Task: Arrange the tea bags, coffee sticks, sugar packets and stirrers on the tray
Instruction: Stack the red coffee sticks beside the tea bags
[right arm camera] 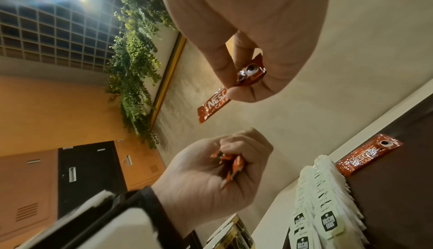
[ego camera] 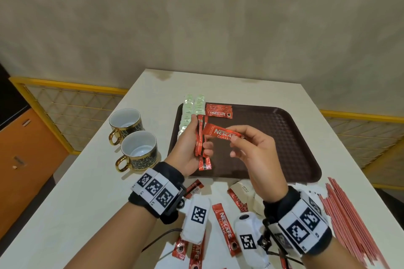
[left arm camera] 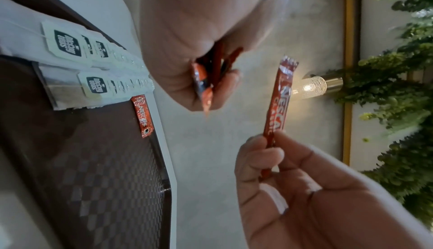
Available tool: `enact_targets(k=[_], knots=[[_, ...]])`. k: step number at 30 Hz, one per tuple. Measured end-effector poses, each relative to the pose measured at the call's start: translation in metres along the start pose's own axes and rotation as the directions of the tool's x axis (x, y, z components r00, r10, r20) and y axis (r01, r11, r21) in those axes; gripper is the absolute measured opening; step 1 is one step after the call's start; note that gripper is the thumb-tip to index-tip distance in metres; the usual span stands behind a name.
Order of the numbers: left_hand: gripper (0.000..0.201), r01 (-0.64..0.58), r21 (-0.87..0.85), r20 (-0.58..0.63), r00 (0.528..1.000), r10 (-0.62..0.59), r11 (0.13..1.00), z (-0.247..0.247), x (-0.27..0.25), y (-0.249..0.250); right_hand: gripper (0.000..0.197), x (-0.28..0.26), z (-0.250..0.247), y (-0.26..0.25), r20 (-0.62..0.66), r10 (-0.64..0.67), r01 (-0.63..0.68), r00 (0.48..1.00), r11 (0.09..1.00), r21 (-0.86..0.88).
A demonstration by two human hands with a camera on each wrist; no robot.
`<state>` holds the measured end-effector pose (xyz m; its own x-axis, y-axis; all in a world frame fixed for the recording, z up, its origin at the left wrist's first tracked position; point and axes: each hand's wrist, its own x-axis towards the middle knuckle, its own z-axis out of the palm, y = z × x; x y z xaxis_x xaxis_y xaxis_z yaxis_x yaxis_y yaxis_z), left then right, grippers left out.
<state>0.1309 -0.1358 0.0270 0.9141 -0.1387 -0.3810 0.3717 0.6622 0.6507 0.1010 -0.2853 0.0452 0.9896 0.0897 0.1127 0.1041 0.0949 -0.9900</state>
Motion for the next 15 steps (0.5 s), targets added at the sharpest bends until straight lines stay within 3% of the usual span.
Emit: enact_targets(k=[5, 8, 12, 15], knots=[[0.027, -0.002, 0.054, 0.035, 0.999, 0.0, 0.999, -0.007, -0.004, 0.004, 0.021, 0.006, -0.015, -0.006, -0.028, -0.028, 0.028, 0.999, 1.0, 0.001], [0.04, -0.066, 0.178, 0.01, 0.998, 0.065, 0.982, -0.01, -0.004, 0.003, 0.026, 0.009, -0.02, -0.008, -0.017, -0.014, 0.015, 1.0, 1.0, 0.019], [0.05, -0.116, 0.341, 0.039, 0.993, 0.109, 0.933, -0.009, -0.005, 0.001, 0.014, 0.008, -0.021, -0.008, 0.209, 0.087, -0.056, 0.974, 0.987, -0.15], [0.059, -0.141, 0.42, 0.071, 0.99, 0.123, 0.897, -0.011, -0.007, -0.001, 0.011, 0.008, -0.018, -0.006, 0.217, 0.085, -0.048, 0.972, 0.984, -0.173]])
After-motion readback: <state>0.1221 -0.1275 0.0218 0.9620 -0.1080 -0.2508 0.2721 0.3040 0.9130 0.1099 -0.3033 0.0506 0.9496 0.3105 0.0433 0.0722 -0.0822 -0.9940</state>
